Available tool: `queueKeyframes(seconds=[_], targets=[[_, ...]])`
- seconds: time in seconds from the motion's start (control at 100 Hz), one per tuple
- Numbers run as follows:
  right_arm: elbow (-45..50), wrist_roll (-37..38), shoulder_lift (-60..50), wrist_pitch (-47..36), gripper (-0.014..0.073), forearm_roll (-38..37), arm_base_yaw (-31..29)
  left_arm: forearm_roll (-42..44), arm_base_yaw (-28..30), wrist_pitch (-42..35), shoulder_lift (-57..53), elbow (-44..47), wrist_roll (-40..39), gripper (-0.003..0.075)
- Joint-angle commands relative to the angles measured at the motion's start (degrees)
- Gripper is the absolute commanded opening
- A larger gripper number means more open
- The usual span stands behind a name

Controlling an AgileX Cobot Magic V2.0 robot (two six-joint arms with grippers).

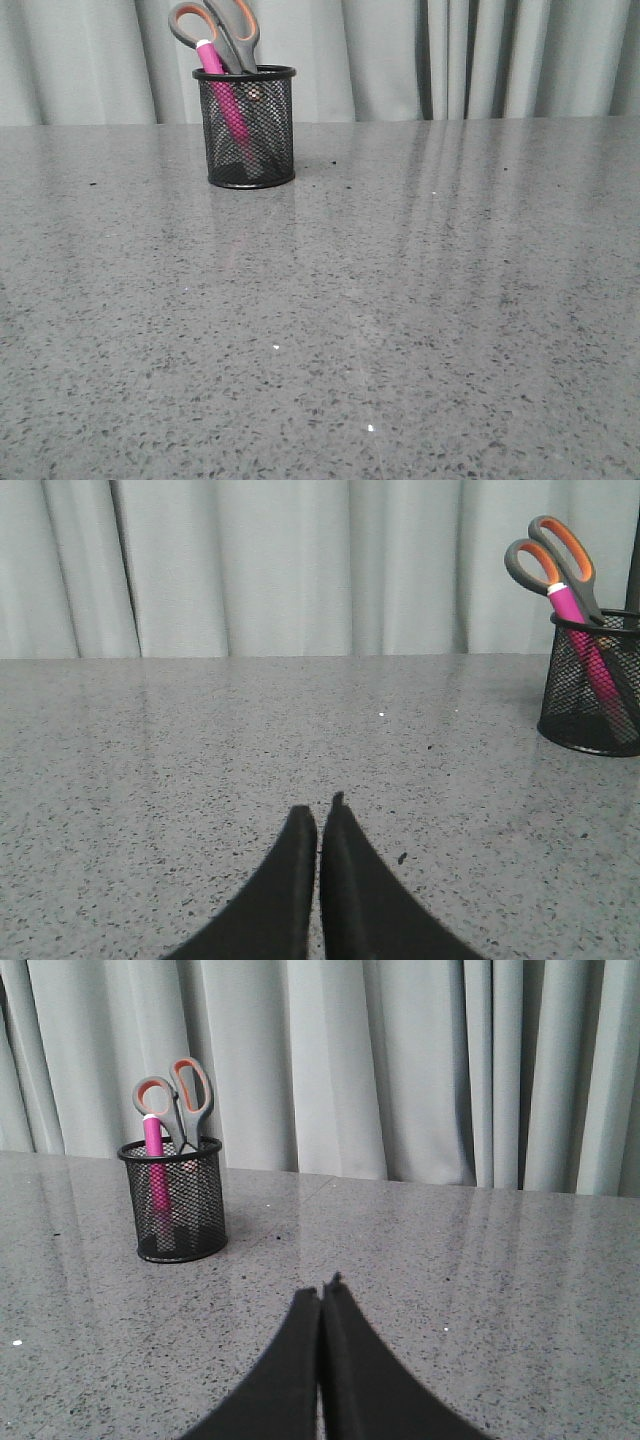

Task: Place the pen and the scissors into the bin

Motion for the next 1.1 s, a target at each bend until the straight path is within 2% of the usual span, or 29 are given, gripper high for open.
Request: queueKeyframes(seconds=[0.0, 0.88, 0.96, 1.04, 1.09], targets=[[-1.37, -0.36, 0.07, -4.74, -0.0076, 0.49, -0.34, -0.01, -0.04, -3.93, -1.92, 2.56, -0.74, -0.0019], [-1.26, -0.36, -0.08, -4.06, -0.0076, 0.3, -0.34, -0.01, -0.04, -3.94, -1.92, 2.56, -0.74, -0.0019], [-1.26, -2.71, -1.98, 1.75, -0.0076, -0.1, -0.34, -0.01, -0.04, -3.94, -1.92, 2.56, -0.74, -0.0019], [-1.26, -4.14, -4.67, 11.46, -0.0076, 6.18, -0.66, -0.01, -0.04, -3.94, -1.92, 2.56, -0.74, -0.0019], [-1.26, -5.7, -6.36, 14.79, -0.0076, 7.08, -0.94, -0.01, -0.04, -3.94, -1.92, 2.56, -0.74, -0.0019]])
